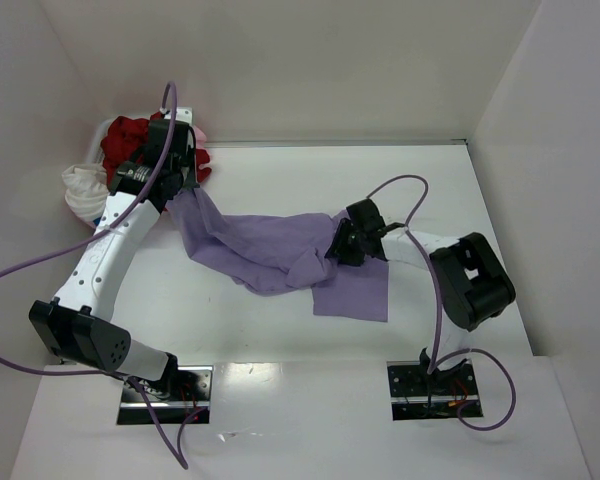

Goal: Fold and stack the t-shirts
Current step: Flatten out the tshirt

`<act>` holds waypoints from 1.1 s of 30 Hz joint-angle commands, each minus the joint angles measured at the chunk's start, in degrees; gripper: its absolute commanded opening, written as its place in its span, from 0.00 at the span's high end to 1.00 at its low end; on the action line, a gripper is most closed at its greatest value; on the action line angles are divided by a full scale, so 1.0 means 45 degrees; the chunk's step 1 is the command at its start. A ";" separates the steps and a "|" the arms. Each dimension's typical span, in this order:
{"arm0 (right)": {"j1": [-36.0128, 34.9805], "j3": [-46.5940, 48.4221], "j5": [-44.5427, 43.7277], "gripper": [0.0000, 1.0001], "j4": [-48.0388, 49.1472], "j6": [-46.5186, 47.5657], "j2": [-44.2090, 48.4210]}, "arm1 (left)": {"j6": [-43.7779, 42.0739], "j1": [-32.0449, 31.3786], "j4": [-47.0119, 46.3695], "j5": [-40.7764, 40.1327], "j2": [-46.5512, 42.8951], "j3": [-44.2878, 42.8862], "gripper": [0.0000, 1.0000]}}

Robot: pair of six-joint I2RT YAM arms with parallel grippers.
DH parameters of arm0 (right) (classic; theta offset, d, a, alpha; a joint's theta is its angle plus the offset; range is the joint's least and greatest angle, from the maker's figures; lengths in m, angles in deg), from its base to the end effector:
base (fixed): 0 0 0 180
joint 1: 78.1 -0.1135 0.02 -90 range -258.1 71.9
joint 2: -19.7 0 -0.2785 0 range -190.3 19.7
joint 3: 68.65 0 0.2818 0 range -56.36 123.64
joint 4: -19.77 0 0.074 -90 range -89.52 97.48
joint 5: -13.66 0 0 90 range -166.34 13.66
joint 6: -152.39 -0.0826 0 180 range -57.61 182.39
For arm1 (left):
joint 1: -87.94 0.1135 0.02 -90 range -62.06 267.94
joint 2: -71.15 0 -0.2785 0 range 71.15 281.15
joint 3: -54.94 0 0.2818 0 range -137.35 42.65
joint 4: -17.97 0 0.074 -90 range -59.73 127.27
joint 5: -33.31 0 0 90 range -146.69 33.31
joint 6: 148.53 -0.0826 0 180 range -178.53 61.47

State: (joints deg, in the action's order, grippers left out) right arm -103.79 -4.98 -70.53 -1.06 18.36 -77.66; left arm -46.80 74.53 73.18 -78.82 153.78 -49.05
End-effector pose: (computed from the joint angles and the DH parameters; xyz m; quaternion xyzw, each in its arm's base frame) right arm 0.3395 0.1726 0.1062 0.1363 0.9415 0.2135 0.2221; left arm 0.3688 -0.0559 0.4085 -0.0776 0.8672 0.0648 0.4877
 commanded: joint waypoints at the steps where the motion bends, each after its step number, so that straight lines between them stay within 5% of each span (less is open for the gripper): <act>1: 0.0065 0.0400 -0.0079 0.52 0.0451 -0.0020 -0.0278 | -0.0301 0.0031 -0.0377 -0.0004 -0.0413 -0.0013 1.00; 5: 0.0065 0.0400 -0.0079 0.67 0.0569 -0.0020 -0.0162 | -0.0301 0.0031 -0.0377 -0.0004 -0.0296 -0.0013 1.00; 7: 0.0065 0.0400 -0.0079 0.85 0.0569 -0.0020 -0.0161 | -0.0301 0.0031 -0.0377 -0.0004 -0.0296 -0.0013 1.00; 10: 0.0065 0.0886 -0.0079 0.99 0.0102 0.0096 -0.0161 | -0.0301 0.0031 -0.0377 -0.0004 -0.0296 -0.0013 1.00; 18: 0.0941 0.4459 -0.0492 1.00 -0.1970 0.1074 0.1692 | -0.0301 0.0381 -0.0493 -0.0258 -0.0296 -0.0441 1.00; 24: 0.3537 0.8733 -0.0136 1.00 -0.3062 0.2223 0.2417 | -0.0418 0.2060 -0.1040 0.0600 0.0308 -0.2938 1.00; 33: 0.5316 1.3523 -0.0491 1.00 -0.3806 0.3066 0.2395 | -0.1102 0.2413 -0.0651 -0.0589 0.1599 -0.7080 1.00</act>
State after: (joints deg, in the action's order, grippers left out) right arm -82.66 51.15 -71.98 -15.77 29.53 -69.97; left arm -49.67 84.65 71.78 -78.71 160.95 -76.50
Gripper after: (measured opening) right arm 0.019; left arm 0.009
